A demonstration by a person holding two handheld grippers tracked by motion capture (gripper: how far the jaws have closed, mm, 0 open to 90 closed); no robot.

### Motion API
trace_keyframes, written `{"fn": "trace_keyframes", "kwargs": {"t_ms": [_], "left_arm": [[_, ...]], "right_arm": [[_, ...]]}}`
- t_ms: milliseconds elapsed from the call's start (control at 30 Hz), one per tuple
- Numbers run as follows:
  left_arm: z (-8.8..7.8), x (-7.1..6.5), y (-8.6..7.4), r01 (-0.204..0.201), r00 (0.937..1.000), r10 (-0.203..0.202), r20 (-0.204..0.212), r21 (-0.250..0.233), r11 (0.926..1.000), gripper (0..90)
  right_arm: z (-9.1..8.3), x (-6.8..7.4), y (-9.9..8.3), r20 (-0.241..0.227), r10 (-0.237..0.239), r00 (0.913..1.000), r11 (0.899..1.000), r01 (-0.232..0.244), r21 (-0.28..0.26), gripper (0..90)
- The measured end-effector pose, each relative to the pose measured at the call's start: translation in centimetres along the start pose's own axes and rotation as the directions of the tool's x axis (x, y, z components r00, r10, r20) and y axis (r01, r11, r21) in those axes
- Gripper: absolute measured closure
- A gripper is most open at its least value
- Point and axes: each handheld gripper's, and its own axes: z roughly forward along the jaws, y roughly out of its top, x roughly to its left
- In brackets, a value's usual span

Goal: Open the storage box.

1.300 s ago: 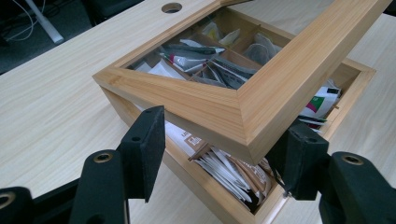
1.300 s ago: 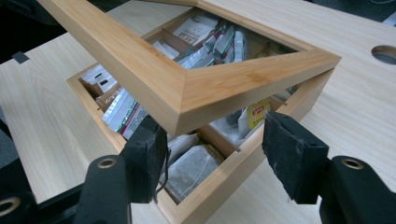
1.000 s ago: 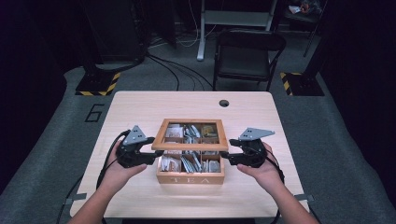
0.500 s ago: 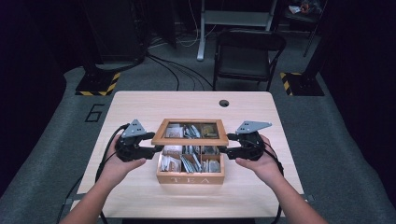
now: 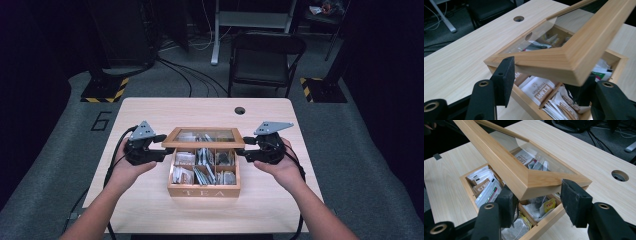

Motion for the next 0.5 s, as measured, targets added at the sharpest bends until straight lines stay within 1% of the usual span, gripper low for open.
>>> {"fn": "trace_keyframes", "kwargs": {"t_ms": [33,200,300,333,433,467,500], "left_arm": [[0.0,0.0,0.0,0.0,1.0,0.0,0.0,0.0,1.0,44.2],[1.1,0.8,0.1,0.001,0.9997,-0.001,-0.023,-0.008,1.0,44.8],[1.4,1.1,0.1,0.002,0.9997,-0.002,-0.025,-0.009,1.0,45.4],[1.7,1.3,0.1,0.012,0.9994,-0.013,-0.032,-0.018,0.9998,47.2],[1.9,1.6,0.0,0.017,0.9992,-0.019,-0.035,-0.035,0.9992,48.8],[2.1,1.7,0.0,0.021,0.999,-0.023,-0.04,-0.038,0.9991,50.7],[2.2,1.8,-0.1,0.02,0.9989,-0.021,-0.042,-0.032,0.9993,50.7]], "right_arm": [[0.0,0.0,0.1,0.0,0.001,1.0,1.0,-0.001,-0.002,48.3],[-0.1,-0.4,0.6,-0.001,0.008,1.0,1.0,-0.008,-0.006,49.7],[-0.1,-0.5,0.8,-0.001,0.013,0.9999,1.0,-0.013,-0.005,50.0],[-0.1,-0.6,1.0,0.001,0.014,0.9999,1.0,-0.014,-0.008,50.4],[-0.2,-0.7,1.2,0.001,0.013,0.9999,1.0,-0.013,-0.011,50.7],[-0.1,-0.8,1.4,0.002,0.012,0.9999,1.0,-0.011,-0.015,50.9],[-0.1,-0.8,1.4,0.002,0.012,0.9999,1.0,-0.011,-0.015,50.9]]}}
